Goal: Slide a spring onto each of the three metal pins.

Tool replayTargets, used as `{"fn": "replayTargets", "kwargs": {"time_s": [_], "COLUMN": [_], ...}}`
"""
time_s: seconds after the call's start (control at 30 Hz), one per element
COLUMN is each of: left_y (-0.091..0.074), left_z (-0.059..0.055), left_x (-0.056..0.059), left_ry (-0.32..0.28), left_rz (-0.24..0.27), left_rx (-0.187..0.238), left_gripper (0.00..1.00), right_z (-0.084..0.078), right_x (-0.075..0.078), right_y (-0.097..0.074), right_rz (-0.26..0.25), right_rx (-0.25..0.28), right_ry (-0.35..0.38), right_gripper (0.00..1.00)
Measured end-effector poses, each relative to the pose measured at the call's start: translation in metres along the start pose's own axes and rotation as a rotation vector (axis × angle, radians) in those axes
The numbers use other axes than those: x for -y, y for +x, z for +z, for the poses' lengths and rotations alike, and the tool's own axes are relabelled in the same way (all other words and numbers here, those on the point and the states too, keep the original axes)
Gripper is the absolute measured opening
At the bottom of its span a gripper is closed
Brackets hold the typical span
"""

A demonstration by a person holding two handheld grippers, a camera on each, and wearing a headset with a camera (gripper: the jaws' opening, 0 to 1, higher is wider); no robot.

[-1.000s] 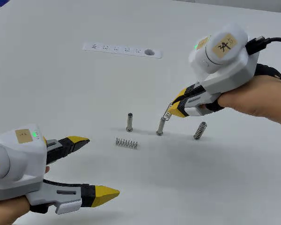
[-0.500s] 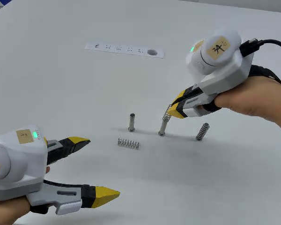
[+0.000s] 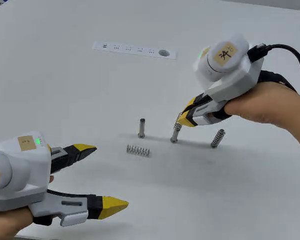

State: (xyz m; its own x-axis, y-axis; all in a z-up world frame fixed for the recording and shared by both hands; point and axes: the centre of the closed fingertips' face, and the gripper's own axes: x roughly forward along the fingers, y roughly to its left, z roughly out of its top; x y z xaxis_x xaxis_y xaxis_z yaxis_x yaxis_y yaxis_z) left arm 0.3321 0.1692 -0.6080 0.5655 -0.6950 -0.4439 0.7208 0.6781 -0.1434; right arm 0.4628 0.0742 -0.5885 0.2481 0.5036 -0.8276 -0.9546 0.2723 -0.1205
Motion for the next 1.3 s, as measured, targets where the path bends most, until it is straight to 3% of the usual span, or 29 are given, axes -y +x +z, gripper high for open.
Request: {"fn": "replayTargets", "kwargs": {"time_s": [0.63, 1.3], "left_y": [-0.002, -0.003], "left_z": [-0.001, 0.0], "left_x": [-0.001, 0.0], "left_ry": [-0.002, 0.002], "left_rz": [0.004, 0.006], "left_rx": [-0.001, -0.004], "left_gripper": [0.83, 0.83], "right_z": [-0.015, -0.021], "right_x": [-0.004, -0.008], "right_y": [0.023, 0.028], "right_rz": [0.009, 0.0], "right_rx": [-0.012, -0.025], "right_ry": [0.041, 0.03], "right_gripper": [0.11, 0.12]}}
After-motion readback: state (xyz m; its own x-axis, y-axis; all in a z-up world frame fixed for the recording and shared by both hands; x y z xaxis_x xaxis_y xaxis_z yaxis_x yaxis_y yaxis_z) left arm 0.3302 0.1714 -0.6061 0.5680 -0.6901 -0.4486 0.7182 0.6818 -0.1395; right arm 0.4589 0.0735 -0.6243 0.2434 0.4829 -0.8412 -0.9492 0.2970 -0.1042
